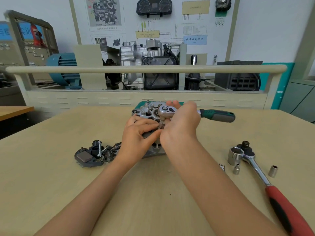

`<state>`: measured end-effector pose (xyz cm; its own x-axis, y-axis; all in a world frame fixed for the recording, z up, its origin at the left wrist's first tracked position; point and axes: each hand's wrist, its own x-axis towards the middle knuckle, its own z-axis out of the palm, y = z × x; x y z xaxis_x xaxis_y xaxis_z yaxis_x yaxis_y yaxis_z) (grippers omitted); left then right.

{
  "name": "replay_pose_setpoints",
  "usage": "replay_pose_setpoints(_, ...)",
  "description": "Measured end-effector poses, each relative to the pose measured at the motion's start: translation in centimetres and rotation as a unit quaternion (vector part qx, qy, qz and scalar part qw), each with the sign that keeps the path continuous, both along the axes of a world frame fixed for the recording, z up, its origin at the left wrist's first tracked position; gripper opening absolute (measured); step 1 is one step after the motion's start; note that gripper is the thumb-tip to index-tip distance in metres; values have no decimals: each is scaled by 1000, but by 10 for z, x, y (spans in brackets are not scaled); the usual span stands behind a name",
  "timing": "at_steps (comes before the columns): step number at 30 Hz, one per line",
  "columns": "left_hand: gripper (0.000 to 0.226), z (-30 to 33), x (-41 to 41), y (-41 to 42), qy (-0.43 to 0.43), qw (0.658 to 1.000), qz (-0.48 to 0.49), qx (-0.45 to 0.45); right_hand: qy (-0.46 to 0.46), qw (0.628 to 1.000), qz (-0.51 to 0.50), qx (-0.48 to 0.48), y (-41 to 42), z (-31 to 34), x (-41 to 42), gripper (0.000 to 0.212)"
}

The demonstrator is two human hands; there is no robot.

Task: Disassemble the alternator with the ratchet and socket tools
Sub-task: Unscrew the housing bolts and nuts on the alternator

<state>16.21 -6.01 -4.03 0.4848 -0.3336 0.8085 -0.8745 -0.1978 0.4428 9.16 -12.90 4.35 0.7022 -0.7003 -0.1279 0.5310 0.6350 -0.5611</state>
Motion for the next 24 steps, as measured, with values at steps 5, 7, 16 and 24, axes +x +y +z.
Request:
replay_pose_setpoints(5,22,4,-4,-1,0,1000,-13,-24,49,998,37,-33,-2,12,14,13)
replay_pose_setpoints(7,11,5,-3,0,2,1000,-19,-8,76,993,34,-84,-1,16,18,7)
replay_pose_setpoints(16,17,7,-1,1,-8,999,11,32,247,777,120,-567,-16,25,37,19)
replay_pose_setpoints(24,18,7,-4,0,10,1000,5,18,284,532,74,-794,-7,29,39,16)
